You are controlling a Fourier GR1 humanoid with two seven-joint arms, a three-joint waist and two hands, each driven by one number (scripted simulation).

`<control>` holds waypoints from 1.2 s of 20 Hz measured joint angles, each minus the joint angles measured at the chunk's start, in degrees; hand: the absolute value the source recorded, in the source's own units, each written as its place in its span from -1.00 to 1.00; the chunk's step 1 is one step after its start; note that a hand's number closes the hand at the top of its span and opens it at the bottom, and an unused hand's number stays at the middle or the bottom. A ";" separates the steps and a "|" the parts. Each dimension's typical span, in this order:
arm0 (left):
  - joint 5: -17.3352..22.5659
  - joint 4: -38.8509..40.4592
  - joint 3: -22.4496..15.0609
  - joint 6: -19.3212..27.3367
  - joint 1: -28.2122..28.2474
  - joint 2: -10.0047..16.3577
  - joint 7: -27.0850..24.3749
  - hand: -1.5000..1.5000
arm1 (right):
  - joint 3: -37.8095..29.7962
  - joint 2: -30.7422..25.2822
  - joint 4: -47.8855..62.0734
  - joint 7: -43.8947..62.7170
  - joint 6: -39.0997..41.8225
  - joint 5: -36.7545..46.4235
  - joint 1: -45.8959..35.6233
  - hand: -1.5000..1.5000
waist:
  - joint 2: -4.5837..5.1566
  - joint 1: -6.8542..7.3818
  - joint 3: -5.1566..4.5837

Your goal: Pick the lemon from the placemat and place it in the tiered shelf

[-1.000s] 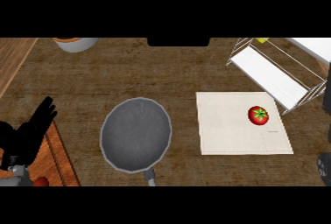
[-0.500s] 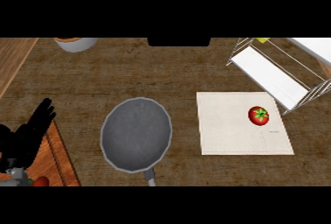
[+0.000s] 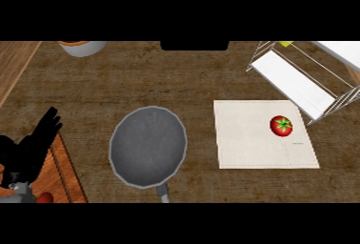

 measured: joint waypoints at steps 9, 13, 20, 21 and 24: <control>-0.12 -1.06 0.41 -0.88 1.42 -0.10 -0.01 0.00 | -2.89 -0.90 -0.91 -3.85 -7.21 -7.01 0.48 -1.00 | -0.14 -0.15 0.02; 0.07 -1.02 0.85 -1.29 1.20 0.16 0.03 0.00 | -5.53 -0.02 -3.49 -3.51 -9.76 -11.42 0.40 -1.00 | -0.20 -0.34 0.01; -0.48 -0.28 1.36 -1.11 1.37 0.14 -0.14 0.00 | -7.25 1.54 -17.59 -1.89 -9.58 -18.33 3.59 -1.00 | -0.42 -1.08 0.00; -0.39 -0.47 1.48 -1.11 1.62 0.07 -0.16 0.00 | -6.88 1.79 -20.61 -0.51 -8.66 -18.63 3.68 -1.00 | -0.50 -1.18 0.01; -0.16 -1.49 1.74 -1.12 2.36 -0.03 0.28 0.00 | -7.11 0.75 -29.72 2.46 -4.69 -20.46 5.17 -1.00 | -0.67 -1.48 -0.01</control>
